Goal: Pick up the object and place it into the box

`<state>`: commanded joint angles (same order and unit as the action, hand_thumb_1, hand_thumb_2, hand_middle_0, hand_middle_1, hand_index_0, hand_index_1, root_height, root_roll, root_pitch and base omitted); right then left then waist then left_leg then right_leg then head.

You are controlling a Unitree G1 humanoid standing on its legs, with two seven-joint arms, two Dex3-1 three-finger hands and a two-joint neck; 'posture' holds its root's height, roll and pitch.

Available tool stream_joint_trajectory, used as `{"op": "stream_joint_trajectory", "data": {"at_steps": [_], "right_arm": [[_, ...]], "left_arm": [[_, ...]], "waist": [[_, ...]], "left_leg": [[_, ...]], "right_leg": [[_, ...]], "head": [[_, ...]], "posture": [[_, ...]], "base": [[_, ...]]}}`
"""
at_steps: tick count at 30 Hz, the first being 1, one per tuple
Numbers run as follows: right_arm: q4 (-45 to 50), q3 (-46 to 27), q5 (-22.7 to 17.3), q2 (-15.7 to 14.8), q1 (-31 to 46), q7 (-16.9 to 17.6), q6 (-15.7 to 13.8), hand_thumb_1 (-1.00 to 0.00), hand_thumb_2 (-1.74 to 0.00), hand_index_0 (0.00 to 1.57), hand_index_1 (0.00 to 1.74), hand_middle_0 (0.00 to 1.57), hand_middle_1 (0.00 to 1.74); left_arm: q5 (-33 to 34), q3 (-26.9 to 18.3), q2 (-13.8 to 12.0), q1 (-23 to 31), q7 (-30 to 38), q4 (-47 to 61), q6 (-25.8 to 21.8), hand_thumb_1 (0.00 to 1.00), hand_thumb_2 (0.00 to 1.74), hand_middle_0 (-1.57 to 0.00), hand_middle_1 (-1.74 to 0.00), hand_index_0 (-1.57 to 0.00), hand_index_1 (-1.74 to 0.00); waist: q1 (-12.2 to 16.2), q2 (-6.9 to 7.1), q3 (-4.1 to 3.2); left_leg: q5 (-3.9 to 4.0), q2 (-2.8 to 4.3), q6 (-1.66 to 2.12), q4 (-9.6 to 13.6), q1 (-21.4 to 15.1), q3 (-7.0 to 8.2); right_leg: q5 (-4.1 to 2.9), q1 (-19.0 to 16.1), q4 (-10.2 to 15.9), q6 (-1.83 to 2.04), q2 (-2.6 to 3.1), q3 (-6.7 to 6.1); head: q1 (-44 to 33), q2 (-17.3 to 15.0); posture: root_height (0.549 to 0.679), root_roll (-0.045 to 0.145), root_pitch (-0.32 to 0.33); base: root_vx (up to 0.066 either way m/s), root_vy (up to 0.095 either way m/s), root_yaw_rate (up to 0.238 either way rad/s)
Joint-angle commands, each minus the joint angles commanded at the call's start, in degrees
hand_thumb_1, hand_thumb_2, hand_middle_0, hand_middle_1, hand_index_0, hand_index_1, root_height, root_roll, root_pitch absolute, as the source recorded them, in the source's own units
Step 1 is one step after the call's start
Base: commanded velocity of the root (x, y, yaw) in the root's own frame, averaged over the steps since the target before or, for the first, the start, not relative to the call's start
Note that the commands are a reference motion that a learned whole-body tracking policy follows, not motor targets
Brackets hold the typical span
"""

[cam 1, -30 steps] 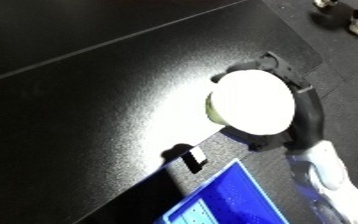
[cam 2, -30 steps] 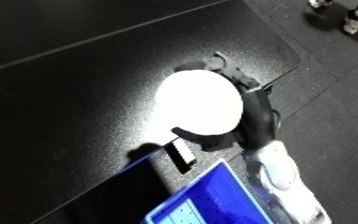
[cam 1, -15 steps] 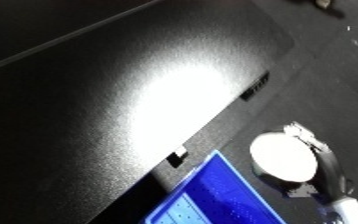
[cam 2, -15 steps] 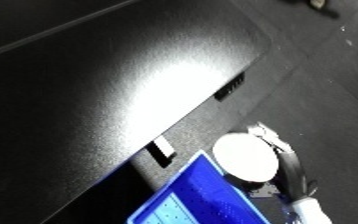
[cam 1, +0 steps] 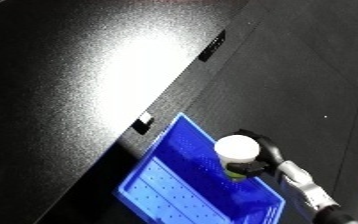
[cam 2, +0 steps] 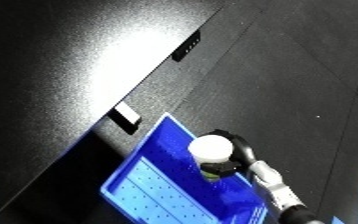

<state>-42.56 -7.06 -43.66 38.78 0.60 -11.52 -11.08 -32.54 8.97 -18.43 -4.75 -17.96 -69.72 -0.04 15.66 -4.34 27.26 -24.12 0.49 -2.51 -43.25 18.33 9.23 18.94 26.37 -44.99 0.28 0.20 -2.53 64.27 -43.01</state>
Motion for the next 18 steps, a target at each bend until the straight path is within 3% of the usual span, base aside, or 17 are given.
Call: {"op": "stream_joint_trajectory", "data": {"at_steps": [7,13,18], "right_arm": [[-8.86,2.51,3.37,1.20,-5.15,-1.90,-0.08,-0.30,-0.52,0.47,0.52,0.47,0.52],[-14.35,4.75,7.42,0.92,-8.04,-2.54,-0.47,0.00,0.00,0.00,0.00,0.00,0.00],[-17.86,6.33,9.08,-0.70,-9.03,-2.48,0.22,0.00,0.00,0.00,0.00,0.00,0.00]], "left_arm": [[1.34,1.70,-0.22,-0.34,-0.76,-0.92,0.45,0.00,0.00,0.00,0.00,0.00,0.00],[1.75,2.90,-0.20,-0.84,-0.90,-0.95,1.03,0.00,0.00,0.00,0.00,0.00,0.00],[2.74,3.68,0.29,-0.94,-0.92,-0.85,1.70,0.00,0.00,0.00,0.00,0.00,0.00]], "waist": [[-1.77,-1.23,-1.00],[-2.78,-1.74,-1.74],[-3.89,-1.80,-2.37]], "left_leg": [[0.43,-0.58,0.31,-0.42,0.15,-0.71],[1.04,-0.93,0.70,0.07,0.16,-1.03],[1.97,-1.22,0.95,1.63,-0.36,-1.64]], "right_leg": [[0.26,-0.41,-0.32,-0.26,-0.49,0.28],[0.35,-0.76,-0.11,-0.20,-0.82,0.42],[-0.20,-1.56,1.16,0.11,-1.18,0.76]], "head": [[2.67,-2.80],[3.31,-4.41],[3.90,-4.81]], "posture": [[0.633,0.059,0.001],[0.634,0.061,0.000],[0.637,0.060,-0.002]], "base": [[0.028,-0.022,0.072],[0.019,-0.017,0.074],[0.020,-0.025,0.091]]}}
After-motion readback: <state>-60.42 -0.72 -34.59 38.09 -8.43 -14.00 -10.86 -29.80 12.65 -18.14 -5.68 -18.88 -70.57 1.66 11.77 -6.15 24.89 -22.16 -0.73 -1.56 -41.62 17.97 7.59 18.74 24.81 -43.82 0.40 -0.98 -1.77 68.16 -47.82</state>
